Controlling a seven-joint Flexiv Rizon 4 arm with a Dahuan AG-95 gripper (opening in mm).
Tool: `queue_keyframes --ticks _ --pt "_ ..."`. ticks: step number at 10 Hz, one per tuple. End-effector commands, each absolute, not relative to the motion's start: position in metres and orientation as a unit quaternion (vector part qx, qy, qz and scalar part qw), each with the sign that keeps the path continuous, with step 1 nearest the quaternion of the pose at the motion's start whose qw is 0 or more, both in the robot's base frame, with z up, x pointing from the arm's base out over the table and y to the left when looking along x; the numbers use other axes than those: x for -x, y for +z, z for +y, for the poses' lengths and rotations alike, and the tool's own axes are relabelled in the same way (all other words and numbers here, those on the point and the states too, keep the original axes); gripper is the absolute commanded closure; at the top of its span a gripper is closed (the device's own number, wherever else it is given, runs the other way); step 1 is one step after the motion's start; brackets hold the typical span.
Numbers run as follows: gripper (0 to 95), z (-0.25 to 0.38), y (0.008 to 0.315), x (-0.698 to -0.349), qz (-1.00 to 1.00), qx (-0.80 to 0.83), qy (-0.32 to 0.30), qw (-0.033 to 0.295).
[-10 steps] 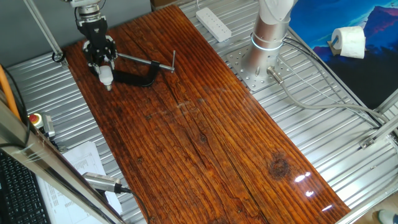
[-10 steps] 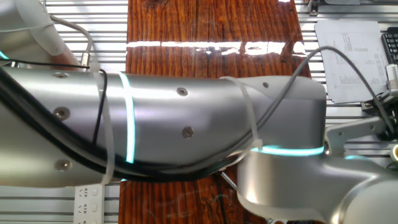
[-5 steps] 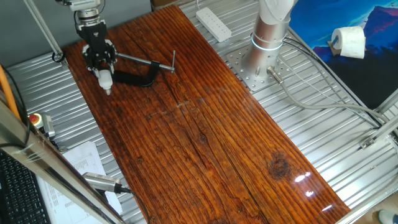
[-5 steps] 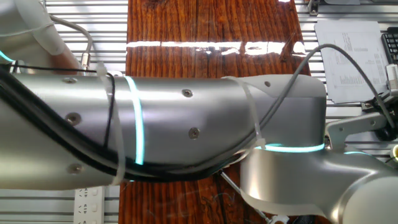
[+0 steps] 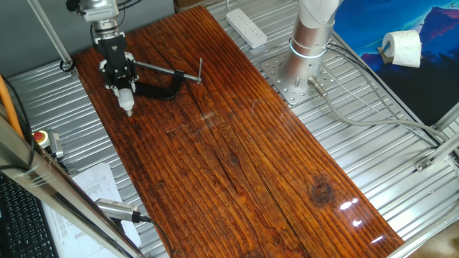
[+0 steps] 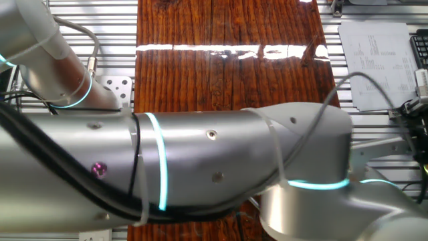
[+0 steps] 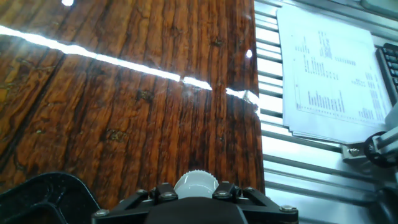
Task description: Take out the light bulb by rotating it
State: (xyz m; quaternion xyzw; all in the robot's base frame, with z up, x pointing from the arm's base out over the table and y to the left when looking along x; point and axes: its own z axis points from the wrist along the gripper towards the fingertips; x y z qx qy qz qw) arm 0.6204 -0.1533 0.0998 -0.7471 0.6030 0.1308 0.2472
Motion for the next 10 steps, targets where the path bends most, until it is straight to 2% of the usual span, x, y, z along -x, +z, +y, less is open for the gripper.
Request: queue_keyframes --ticks 1,5,6,10 --pt "95.0 -0.1550 0.0944 -0.6206 0.607 0.746 0.111 0.251" --pt "95.0 -0.1544 0.0950 -0.6209 0.615 0.740 0.110 0.250" --pt "76.0 -0.1544 0.0950 -0.6209 0.615 0.739 0.110 0.250" --pt "76.0 -0.1544 0.0950 -0.6209 0.616 0.740 0.109 0.249"
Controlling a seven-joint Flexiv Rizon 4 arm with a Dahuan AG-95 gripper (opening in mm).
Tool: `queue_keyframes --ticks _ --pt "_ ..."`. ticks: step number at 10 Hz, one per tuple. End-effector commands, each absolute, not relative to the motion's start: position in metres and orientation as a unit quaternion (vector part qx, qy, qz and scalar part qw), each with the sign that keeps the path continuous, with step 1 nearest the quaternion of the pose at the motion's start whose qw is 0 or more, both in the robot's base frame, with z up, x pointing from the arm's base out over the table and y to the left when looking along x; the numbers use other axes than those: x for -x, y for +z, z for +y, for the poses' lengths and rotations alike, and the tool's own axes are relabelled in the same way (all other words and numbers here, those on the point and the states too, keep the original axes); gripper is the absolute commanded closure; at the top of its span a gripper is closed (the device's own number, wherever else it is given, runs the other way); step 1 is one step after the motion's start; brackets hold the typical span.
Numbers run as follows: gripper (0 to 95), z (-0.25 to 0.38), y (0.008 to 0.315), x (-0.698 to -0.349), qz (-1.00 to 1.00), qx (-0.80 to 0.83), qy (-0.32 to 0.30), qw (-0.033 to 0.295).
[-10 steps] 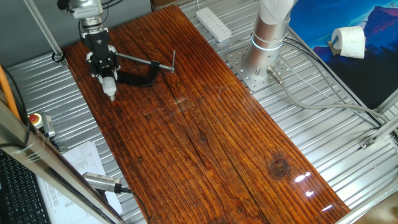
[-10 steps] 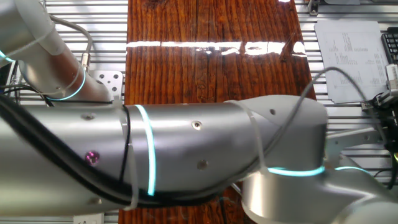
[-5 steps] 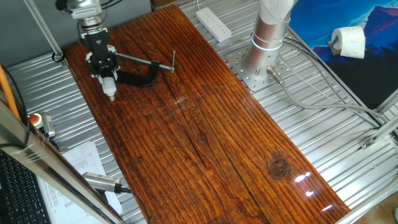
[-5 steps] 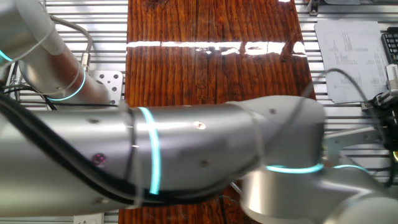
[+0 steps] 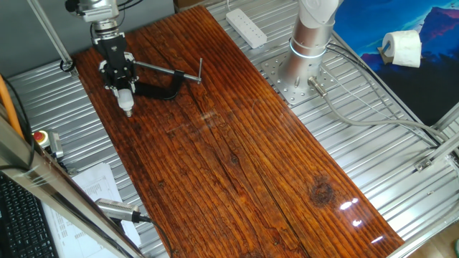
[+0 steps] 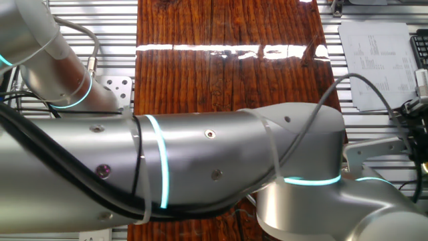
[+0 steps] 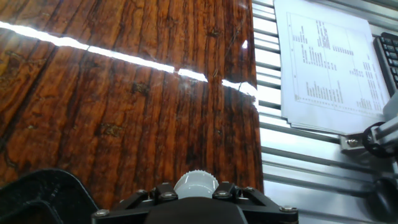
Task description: Take out the light bulb by rotating it
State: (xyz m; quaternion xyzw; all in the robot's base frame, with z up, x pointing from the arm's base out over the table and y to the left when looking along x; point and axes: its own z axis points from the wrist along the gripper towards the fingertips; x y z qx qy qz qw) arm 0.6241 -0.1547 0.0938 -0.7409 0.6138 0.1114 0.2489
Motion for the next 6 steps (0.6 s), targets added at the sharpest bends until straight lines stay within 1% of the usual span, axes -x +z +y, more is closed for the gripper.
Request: queue_keyframes --ticks 1,6 --pt "76.0 -0.1544 0.0950 -0.6209 0.614 0.741 0.109 0.249" --pt "76.0 -0.1544 0.0948 -0.6208 0.614 0.742 0.106 0.247"
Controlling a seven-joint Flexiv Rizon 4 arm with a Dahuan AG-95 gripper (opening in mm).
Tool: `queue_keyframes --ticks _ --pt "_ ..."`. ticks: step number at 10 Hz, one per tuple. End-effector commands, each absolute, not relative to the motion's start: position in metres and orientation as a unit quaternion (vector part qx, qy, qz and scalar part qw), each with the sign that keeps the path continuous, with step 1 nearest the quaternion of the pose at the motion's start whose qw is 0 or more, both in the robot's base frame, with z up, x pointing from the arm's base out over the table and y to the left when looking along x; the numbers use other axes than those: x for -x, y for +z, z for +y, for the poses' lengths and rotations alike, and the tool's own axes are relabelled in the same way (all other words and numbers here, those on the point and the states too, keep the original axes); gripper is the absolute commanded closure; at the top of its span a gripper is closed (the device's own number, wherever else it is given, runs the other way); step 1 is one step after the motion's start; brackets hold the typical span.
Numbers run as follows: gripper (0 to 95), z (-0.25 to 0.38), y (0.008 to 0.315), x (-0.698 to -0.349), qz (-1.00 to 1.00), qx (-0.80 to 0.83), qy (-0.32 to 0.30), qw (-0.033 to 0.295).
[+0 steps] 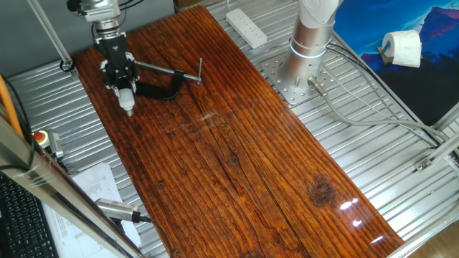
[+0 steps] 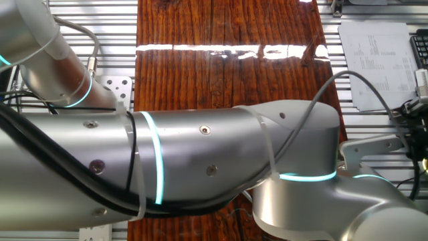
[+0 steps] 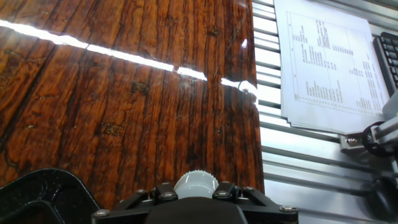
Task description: Take out the light bulb by rotating it
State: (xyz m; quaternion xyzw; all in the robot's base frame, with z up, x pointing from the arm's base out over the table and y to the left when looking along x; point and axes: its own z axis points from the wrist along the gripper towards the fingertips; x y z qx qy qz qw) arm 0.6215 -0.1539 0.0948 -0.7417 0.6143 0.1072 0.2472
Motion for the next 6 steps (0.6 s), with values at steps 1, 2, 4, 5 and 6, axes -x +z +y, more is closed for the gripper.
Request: queue_keyframes --ticks 1,2,4,5,6 --pt "76.0 -0.1544 0.0948 -0.6208 0.614 0.742 0.106 0.247" --pt "57.0 -0.1544 0.0948 -0.6208 0.614 0.742 0.106 0.247" --pt "38.0 -0.1544 0.0947 -0.6207 0.620 0.739 0.105 0.241" --pt "38.0 -0.1545 0.0947 -0.6207 0.621 0.739 0.105 0.241" --pt "19.0 -0.1545 0.0947 -0.6207 0.621 0.739 0.104 0.241"
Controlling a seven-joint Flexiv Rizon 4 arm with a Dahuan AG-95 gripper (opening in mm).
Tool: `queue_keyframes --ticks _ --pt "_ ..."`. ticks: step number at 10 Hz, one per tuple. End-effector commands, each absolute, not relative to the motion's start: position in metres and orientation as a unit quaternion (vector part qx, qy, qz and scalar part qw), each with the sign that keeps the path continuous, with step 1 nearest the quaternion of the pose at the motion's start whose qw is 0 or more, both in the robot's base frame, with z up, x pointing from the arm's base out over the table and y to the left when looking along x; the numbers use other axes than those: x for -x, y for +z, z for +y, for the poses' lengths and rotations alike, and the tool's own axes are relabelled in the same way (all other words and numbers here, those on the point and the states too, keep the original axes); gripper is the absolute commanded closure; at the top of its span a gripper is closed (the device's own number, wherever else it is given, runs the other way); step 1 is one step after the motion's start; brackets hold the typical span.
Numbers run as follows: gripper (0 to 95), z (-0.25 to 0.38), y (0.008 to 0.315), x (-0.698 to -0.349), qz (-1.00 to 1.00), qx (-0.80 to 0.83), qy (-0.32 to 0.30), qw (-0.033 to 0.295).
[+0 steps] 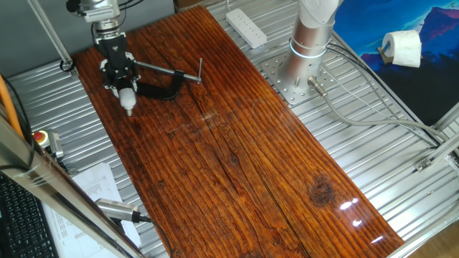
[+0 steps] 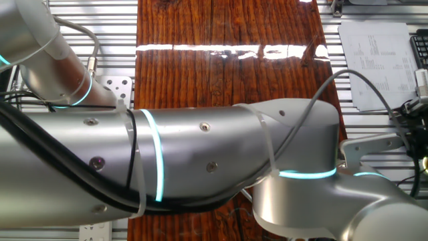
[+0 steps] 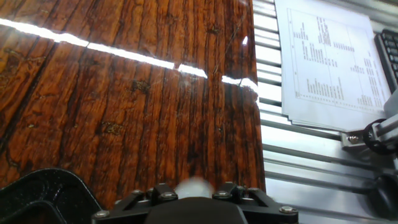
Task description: Take out the light bulb by rotating it
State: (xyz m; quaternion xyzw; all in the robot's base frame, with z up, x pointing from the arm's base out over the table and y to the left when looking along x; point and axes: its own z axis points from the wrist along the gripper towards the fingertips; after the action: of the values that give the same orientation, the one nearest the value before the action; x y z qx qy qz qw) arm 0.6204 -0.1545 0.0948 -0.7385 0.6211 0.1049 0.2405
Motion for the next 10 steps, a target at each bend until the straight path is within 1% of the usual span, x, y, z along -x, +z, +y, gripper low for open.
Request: queue_keyframes --ticks 1,3,5,8,9,10 --pt "19.0 -0.154 0.095 -0.621 0.622 0.737 0.106 0.242" --pt "19.0 -0.154 0.095 -0.621 0.630 0.731 0.110 0.236" --pt "19.0 -0.154 0.095 -0.621 0.662 0.714 0.102 0.204" --pt "76.0 -0.153 0.103 -0.623 0.712 0.684 0.067 0.145" --pt "76.0 -0.153 0.106 -0.624 0.726 0.672 0.059 0.133" --pt "95.0 -0.153 0.109 -0.624 0.740 0.658 0.057 0.126"
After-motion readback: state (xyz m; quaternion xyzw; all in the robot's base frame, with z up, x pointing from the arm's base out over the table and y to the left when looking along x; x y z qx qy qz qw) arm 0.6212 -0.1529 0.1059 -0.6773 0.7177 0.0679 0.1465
